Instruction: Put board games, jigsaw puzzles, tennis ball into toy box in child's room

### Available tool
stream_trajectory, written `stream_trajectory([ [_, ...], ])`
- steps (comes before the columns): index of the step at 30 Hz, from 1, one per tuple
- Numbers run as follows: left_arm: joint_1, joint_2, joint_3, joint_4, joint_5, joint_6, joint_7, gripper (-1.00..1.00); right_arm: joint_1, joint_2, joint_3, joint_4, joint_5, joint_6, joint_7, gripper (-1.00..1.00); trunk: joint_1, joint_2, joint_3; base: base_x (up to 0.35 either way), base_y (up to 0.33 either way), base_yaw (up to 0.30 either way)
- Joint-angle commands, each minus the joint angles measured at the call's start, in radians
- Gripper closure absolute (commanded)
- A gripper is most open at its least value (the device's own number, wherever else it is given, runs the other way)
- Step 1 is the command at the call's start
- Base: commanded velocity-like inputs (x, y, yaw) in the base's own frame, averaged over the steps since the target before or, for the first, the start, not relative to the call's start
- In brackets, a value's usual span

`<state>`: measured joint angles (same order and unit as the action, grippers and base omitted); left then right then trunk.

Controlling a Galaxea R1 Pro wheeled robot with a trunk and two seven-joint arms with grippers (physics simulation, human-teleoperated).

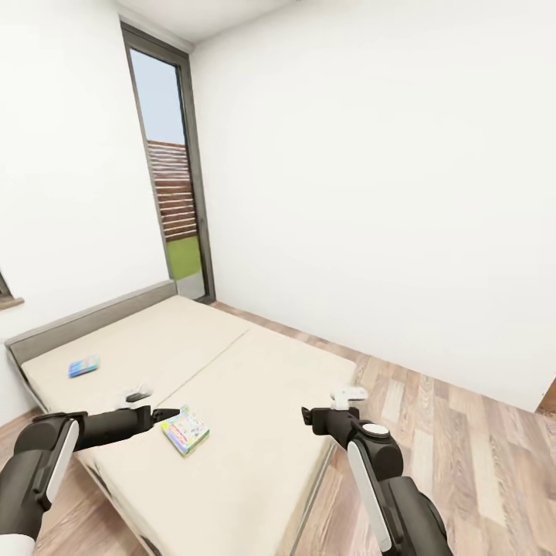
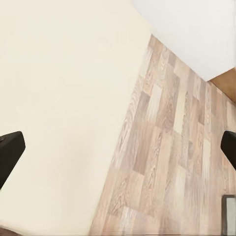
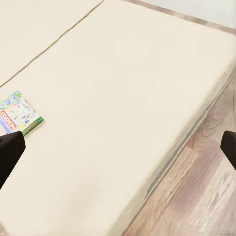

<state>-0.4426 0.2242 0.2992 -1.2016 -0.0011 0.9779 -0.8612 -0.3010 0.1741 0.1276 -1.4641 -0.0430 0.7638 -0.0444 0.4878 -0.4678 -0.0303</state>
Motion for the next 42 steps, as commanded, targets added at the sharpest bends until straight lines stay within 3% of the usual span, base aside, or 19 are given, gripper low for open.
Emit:
stream_trajectory([
  [1, -0.001, 0.0, 0.001, 0.0, 0.0, 0.007, -0.004, -1.0, -0.001, 0.0, 0.0, -0.001, -0.005, 0.005, -0.005, -1.0, 0.001, -0.002, -0.002, -0.051, 0.269, -0.274],
  [42, -0.001, 0.011, 0.001, 0.0, 0.002, 0.008, -0.005, -1.0, -0.001, 0.0, 0.0, 0.0, -0.005, 0.003, -0.005, -1.0, 0.001, -0.002, 0.015, 0.007, 0.283, -0.276],
])
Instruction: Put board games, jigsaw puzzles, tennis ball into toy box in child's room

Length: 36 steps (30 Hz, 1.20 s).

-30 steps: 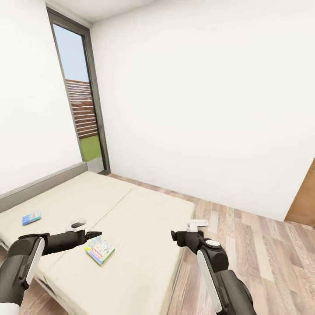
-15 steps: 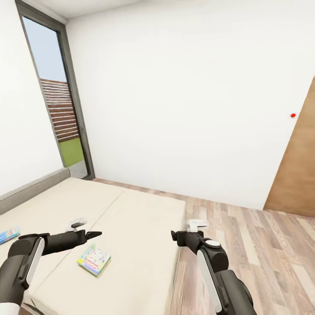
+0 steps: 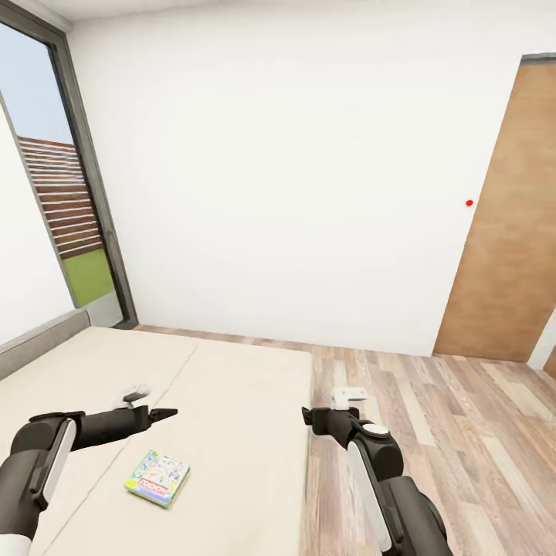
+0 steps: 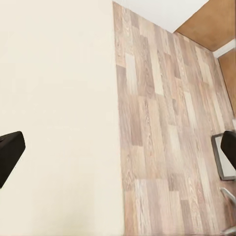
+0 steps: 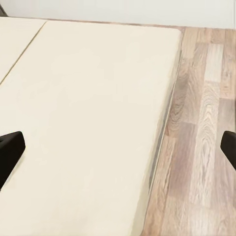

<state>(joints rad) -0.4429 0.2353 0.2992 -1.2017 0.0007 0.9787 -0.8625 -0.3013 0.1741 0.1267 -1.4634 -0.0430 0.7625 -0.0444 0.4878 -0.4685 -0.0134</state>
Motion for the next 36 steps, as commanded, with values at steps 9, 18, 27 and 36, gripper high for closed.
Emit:
stream_trajectory([
  [9, 0.0, 0.005, 0.001, 0.0, 0.001, 0.008, -0.004, -1.0, -0.001, 0.0, 0.004, -0.001, -0.004, 0.005, -0.005, -1.0, 0.001, -0.001, 0.0, 0.0, 0.286, -0.107],
  [18, 0.0, 0.005, 0.001, 0.0, 0.001, 0.008, -0.004, -1.0, -0.001, 0.0, 0.005, -0.002, -0.004, -0.003, -0.005, -1.0, 0.001, -0.001, 0.001, 0.0, 0.286, -0.085],
  [27, 0.0, 0.006, 0.001, -0.001, 0.002, 0.008, -0.004, -1.0, -0.001, 0.0, 0.005, -0.001, -0.004, -0.008, -0.005, -1.0, 0.001, -0.001, 0.004, 0.0, 0.286, -0.237],
  [36, 0.0, 0.007, 0.001, 0.0, 0.002, 0.008, -0.004, -1.0, -0.001, 0.0, 0.005, 0.0, -0.004, -0.009, -0.006, -1.0, 0.001, -0.001, 0.008, 0.0, 0.286, -0.268],
])
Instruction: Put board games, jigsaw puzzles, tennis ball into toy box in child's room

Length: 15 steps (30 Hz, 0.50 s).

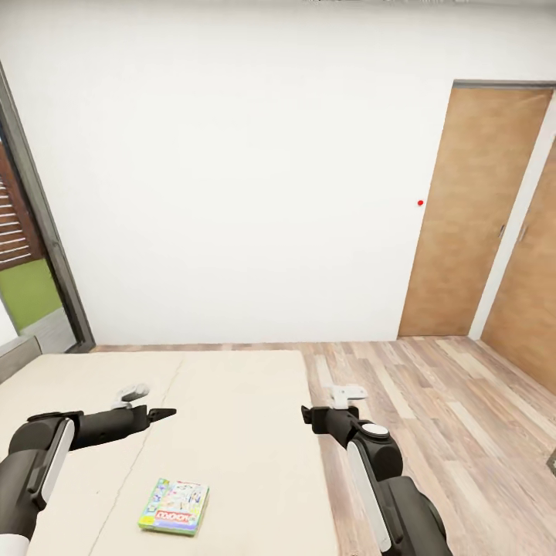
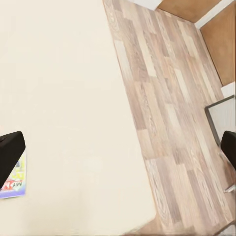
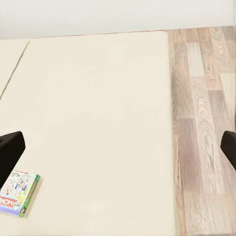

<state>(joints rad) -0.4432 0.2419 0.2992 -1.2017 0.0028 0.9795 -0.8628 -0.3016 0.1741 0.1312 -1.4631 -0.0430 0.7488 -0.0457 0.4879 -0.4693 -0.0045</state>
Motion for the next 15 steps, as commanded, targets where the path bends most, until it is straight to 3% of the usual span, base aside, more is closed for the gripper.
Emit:
stream_trajectory([
  [1, 0.0, 0.0, 0.001, 0.0, 0.0, 0.007, -0.004, -1.0, -0.001, 0.0, 0.001, -0.001, -0.005, 0.004, -0.005, -1.0, 0.0, -0.001, 0.0, 0.0, 0.286, -0.273],
  [7, 0.0, -0.001, 0.001, 0.0, 0.0, 0.007, -0.004, -1.0, -0.001, 0.0, 0.001, -0.001, -0.004, 0.004, -0.005, -1.0, 0.0, -0.001, 0.001, 0.0, 0.195, -0.208],
  [15, 0.0, -0.001, 0.001, -0.001, 0.0, 0.006, -0.004, -1.0, -0.001, 0.0, 0.002, -0.002, -0.003, 0.004, -0.005, -1.0, 0.0, -0.001, 0.002, 0.0, 0.054, -0.059],
])
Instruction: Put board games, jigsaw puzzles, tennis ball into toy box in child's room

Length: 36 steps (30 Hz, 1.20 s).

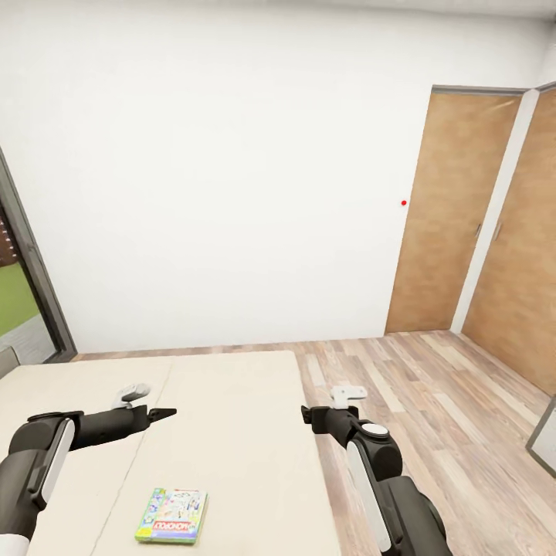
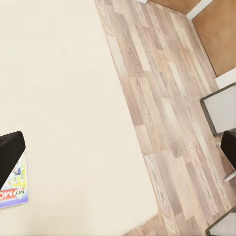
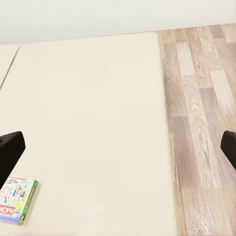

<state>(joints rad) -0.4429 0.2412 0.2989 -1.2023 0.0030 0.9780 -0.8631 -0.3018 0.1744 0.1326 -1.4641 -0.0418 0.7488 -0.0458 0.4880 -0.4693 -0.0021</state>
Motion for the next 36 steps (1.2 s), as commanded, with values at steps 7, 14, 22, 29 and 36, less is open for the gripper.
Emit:
stream_trajectory([
  [7, 0.0, 0.001, 0.002, 0.0, 0.0, 0.007, -0.004, -1.0, 0.0, 0.0, 0.001, -0.001, -0.004, 0.004, -0.005, -1.0, 0.0, -0.001, 0.0, 0.0, 0.055, -0.012],
  [14, 0.0, 0.0, 0.002, 0.0, 0.0, 0.008, -0.004, -1.0, 0.0, 0.0, 0.002, -0.001, -0.004, 0.004, -0.006, -1.0, 0.0, -0.001, 0.0, 0.0, 0.153, -0.003],
  [22, 0.0, 0.0, 0.002, 0.0, 0.0, 0.007, -0.004, -1.0, 0.0, 0.0, 0.002, -0.001, -0.004, 0.003, -0.006, -1.0, 0.0, -0.001, 0.0, 0.0, 0.067, 0.004],
  [29, 0.0, 0.001, 0.002, 0.001, -0.001, 0.007, -0.004, -1.0, 0.0, 0.0, 0.003, -0.001, -0.004, 0.003, -0.006, -1.0, 0.0, -0.001, 0.0, 0.0, 0.158, 0.115],
  [36, 0.0, 0.0, 0.002, 0.0, 0.0, 0.006, -0.004, -1.0, 0.0, 0.0, 0.002, -0.001, -0.004, 0.003, -0.006, -1.0, 0.0, -0.001, 0.0, 0.0, 0.048, 0.085],
])
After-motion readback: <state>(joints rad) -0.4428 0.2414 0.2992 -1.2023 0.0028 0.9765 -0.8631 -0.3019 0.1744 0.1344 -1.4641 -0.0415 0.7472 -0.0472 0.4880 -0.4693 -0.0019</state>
